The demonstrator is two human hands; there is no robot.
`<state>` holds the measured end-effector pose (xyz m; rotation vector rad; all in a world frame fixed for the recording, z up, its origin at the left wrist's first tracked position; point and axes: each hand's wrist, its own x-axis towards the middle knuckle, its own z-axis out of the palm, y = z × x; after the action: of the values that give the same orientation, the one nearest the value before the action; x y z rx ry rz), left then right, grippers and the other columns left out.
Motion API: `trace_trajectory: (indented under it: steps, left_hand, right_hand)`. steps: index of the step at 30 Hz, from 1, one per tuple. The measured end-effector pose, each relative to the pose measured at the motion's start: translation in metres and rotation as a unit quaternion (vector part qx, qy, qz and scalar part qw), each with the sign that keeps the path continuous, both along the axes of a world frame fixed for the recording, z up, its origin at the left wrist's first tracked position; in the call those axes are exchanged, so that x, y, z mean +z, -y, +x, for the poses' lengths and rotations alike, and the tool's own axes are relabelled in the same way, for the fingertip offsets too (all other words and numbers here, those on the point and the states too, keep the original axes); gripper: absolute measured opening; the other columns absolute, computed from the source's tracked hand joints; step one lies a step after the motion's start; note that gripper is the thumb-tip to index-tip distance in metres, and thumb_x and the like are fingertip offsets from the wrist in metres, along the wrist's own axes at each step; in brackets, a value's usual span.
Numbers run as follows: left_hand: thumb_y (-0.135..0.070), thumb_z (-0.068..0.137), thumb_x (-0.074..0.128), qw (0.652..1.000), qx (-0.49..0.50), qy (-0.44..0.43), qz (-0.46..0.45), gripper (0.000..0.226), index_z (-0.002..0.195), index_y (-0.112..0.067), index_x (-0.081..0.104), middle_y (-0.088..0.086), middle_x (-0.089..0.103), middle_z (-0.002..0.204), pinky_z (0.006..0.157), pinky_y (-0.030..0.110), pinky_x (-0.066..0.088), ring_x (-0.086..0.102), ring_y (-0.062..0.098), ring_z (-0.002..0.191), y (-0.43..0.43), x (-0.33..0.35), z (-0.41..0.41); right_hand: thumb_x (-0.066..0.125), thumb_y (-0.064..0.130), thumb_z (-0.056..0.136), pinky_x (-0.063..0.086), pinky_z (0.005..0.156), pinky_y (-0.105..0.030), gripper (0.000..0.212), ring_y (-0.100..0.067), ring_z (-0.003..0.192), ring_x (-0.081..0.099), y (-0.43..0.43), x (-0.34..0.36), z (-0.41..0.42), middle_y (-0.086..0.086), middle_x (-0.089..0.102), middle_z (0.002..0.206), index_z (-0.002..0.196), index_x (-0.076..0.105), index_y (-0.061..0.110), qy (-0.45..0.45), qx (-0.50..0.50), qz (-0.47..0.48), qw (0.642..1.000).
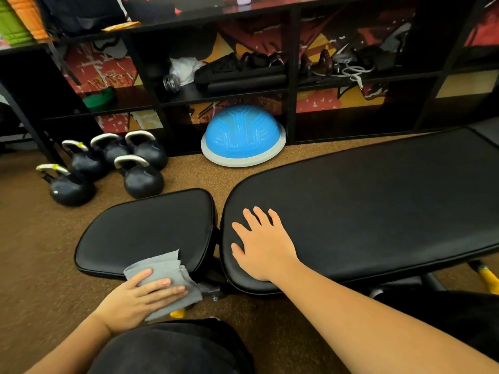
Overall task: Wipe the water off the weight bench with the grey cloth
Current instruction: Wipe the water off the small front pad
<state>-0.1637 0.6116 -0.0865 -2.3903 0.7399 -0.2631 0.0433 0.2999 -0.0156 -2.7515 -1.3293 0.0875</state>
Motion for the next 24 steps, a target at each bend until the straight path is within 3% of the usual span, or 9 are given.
trace_trajectory:
  steps: [2, 4, 8, 12, 14, 15, 18, 21, 24]
  left_hand:
    - [-0.031, 0.105, 0.016, 0.997, 0.047, 0.008, -0.058, 0.052, 0.156, -0.032, 0.025, -0.003, 0.021, 0.166, 0.121, 0.052, 0.009, 0.016, 0.026, 0.153, -0.008, 0.006, -0.009]
    - [-0.043, 0.105, 0.022, 0.945, 0.192, 0.05, -0.261, 0.056, 0.158, -0.027, 0.027, 0.005, 0.019, 0.167, 0.118, 0.053, 0.019, 0.02, 0.028, 0.153, -0.014, 0.017, -0.014]
    - [-0.053, 0.106, 0.021, 0.639, 0.444, 0.173, -0.604, 0.062, 0.154, -0.018, 0.038, 0.006, 0.035, 0.161, 0.121, 0.043, 0.02, 0.028, 0.023, 0.15, -0.026, 0.037, -0.008]
    - [-0.065, 0.097, 0.028, 0.327, 0.596, 0.198, -0.706, 0.078, 0.148, -0.008, 0.044, 0.024, 0.049, 0.145, 0.099, 0.053, 0.046, 0.054, 0.046, 0.122, -0.059, 0.054, 0.02]
    - [-0.053, 0.097, 0.039, 0.234, 0.579, 0.217, -0.75, 0.066, 0.146, -0.01, 0.048, 0.01, 0.052, 0.14, 0.079, 0.044, 0.051, 0.061, 0.034, 0.111, -0.06, 0.066, 0.035]
    - [-0.048, 0.098, 0.043, 0.189, 0.574, 0.234, -0.761, 0.06, 0.147, -0.013, 0.048, 0.004, 0.05, 0.144, 0.081, 0.043, 0.051, 0.059, 0.03, 0.117, -0.062, 0.069, 0.039]
    - [-0.038, 0.099, 0.041, 0.104, 0.579, 0.289, -0.755, 0.056, 0.147, -0.009, 0.046, 0.011, 0.048, 0.15, 0.105, 0.051, 0.043, 0.05, 0.033, 0.131, -0.055, 0.067, 0.049]
    - [-0.03, 0.103, 0.039, 0.07, 0.577, 0.306, -0.754, 0.048, 0.145, -0.007, 0.045, 0.013, 0.05, 0.148, 0.104, 0.046, 0.042, 0.051, 0.033, 0.132, -0.031, 0.074, 0.056]
    - [-0.063, 0.096, 0.044, -0.023, 0.546, 0.288, -0.786, 0.058, 0.139, -0.026, 0.043, -0.006, 0.053, 0.138, 0.099, 0.063, 0.041, 0.054, 0.024, 0.122, -0.017, 0.073, 0.057]
  right_hand:
    - [0.023, 0.053, 0.105, 0.004, 0.125, -0.057, 0.062, -0.035, 0.157, 0.004, 0.0, 0.0, 0.0, -0.012, 0.011, 0.171, 0.161, 0.025, 0.025, 0.0, 0.001, -0.001, 1.0]
    - [0.023, 0.053, 0.105, 0.004, 0.125, -0.058, 0.062, -0.035, 0.157, 0.004, -0.002, 0.0, 0.0, -0.012, 0.011, 0.171, 0.161, 0.025, 0.025, 0.001, -0.001, -0.003, 1.0]
    - [0.024, 0.053, 0.106, 0.004, 0.125, -0.058, 0.061, -0.035, 0.157, 0.005, -0.002, -0.001, 0.0, -0.013, 0.011, 0.171, 0.161, 0.025, 0.025, 0.002, -0.002, -0.008, 1.0]
    - [0.023, 0.052, 0.106, 0.004, 0.125, -0.057, 0.061, -0.035, 0.157, 0.004, -0.002, 0.0, -0.001, -0.012, 0.011, 0.171, 0.16, 0.025, 0.025, 0.003, -0.002, -0.011, 1.0]
    - [0.023, 0.052, 0.106, 0.004, 0.125, -0.057, 0.061, -0.035, 0.157, 0.005, -0.002, 0.001, -0.001, -0.012, 0.012, 0.171, 0.16, 0.025, 0.025, 0.003, -0.003, -0.011, 1.0]
    - [0.023, 0.052, 0.106, 0.004, 0.125, -0.057, 0.061, -0.035, 0.157, 0.005, -0.003, 0.0, -0.001, -0.012, 0.012, 0.171, 0.16, 0.026, 0.025, 0.002, -0.002, -0.01, 1.0]
    - [0.024, 0.052, 0.105, 0.004, 0.125, -0.057, 0.06, -0.036, 0.157, 0.005, -0.004, 0.001, 0.0, -0.013, 0.012, 0.17, 0.159, 0.027, 0.025, 0.002, -0.003, -0.009, 1.0]
    - [0.024, 0.052, 0.105, 0.004, 0.125, -0.058, 0.06, -0.036, 0.157, 0.006, -0.004, 0.001, 0.0, -0.013, 0.013, 0.17, 0.159, 0.027, 0.025, 0.001, -0.004, -0.009, 1.0]
    - [0.024, 0.052, 0.105, 0.005, 0.124, -0.058, 0.061, -0.036, 0.156, 0.007, -0.004, 0.002, 0.001, -0.013, 0.013, 0.17, 0.159, 0.028, 0.025, 0.003, -0.002, -0.012, 1.0]
